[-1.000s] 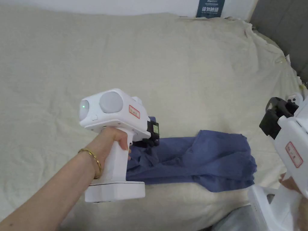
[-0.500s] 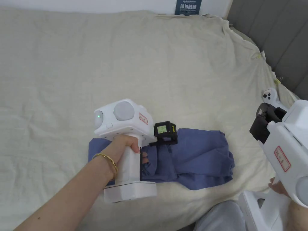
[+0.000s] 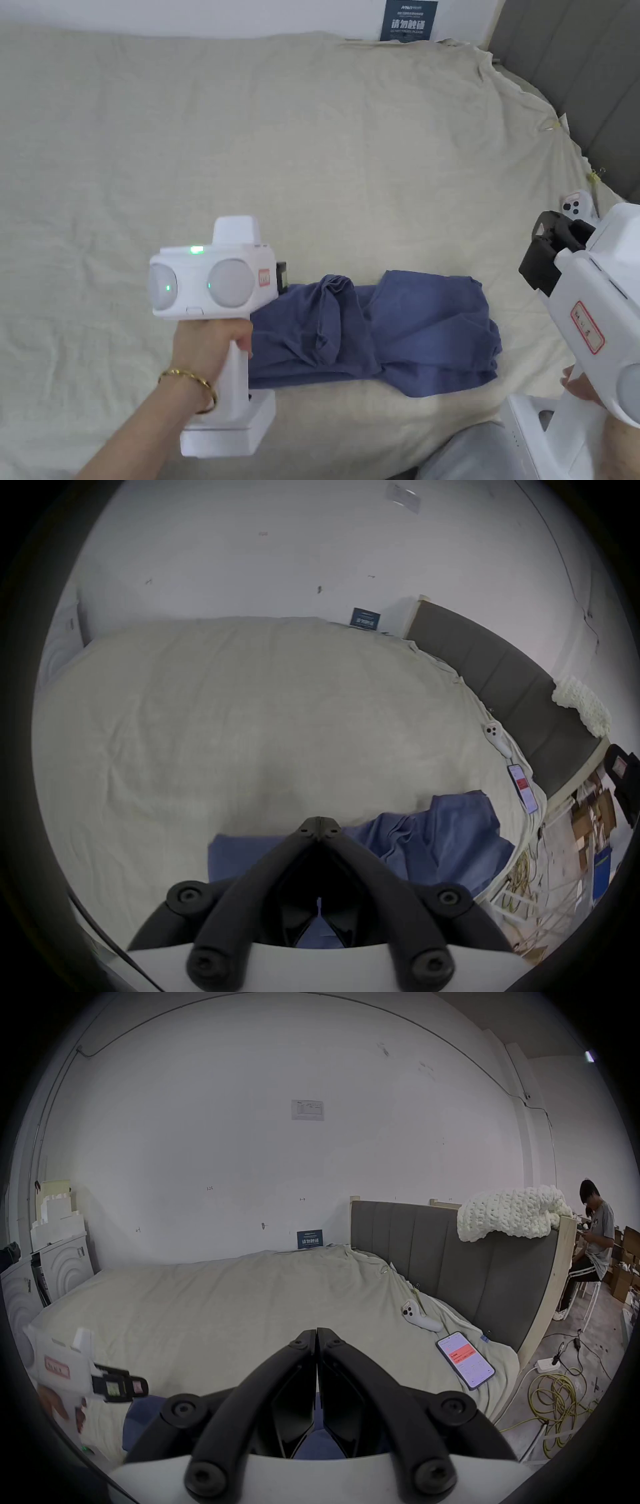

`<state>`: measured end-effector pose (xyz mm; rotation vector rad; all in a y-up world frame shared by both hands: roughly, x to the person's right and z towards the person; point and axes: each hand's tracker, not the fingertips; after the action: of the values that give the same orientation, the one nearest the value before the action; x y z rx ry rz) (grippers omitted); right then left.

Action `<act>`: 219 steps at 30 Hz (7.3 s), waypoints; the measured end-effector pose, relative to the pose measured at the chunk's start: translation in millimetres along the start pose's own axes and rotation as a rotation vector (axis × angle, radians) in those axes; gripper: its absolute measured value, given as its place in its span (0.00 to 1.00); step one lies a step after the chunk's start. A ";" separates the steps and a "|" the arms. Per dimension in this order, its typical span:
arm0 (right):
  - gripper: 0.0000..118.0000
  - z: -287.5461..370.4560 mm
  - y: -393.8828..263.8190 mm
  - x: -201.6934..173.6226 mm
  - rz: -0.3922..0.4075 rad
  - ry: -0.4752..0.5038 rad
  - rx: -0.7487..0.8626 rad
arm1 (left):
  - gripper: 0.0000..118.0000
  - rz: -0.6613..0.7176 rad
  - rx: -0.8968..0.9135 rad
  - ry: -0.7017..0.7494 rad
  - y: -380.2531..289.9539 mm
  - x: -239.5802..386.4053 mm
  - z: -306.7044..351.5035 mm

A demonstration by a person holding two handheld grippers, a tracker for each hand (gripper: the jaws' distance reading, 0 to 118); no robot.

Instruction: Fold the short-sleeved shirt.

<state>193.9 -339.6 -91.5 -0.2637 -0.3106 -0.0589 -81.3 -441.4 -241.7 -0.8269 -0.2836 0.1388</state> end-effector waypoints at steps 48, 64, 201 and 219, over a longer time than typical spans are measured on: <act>0.00 0.6 4.5 -16.0 0.000 0.028 -0.002 | 1.00 0.133 -0.159 -0.381 44.6 -124.1 30.7; 0.00 1.6 1.1 -25.7 0.025 -0.004 -0.039 | 0.82 0.384 -0.427 -0.539 -5.2 -170.1 -27.3; 0.00 -67.8 -145.3 -261.3 0.171 0.398 -0.265 | 0.00 -0.050 0.419 0.219 -26.9 -137.1 139.2; 0.00 -79.0 -186.9 -247.6 0.060 0.371 -0.368 | 1.00 0.135 0.012 -0.236 7.0 -181.0 64.5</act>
<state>-36.5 -536.6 -194.5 -0.6172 0.0813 -0.1039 -273.4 -433.1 -240.6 -0.8180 -0.4489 0.3657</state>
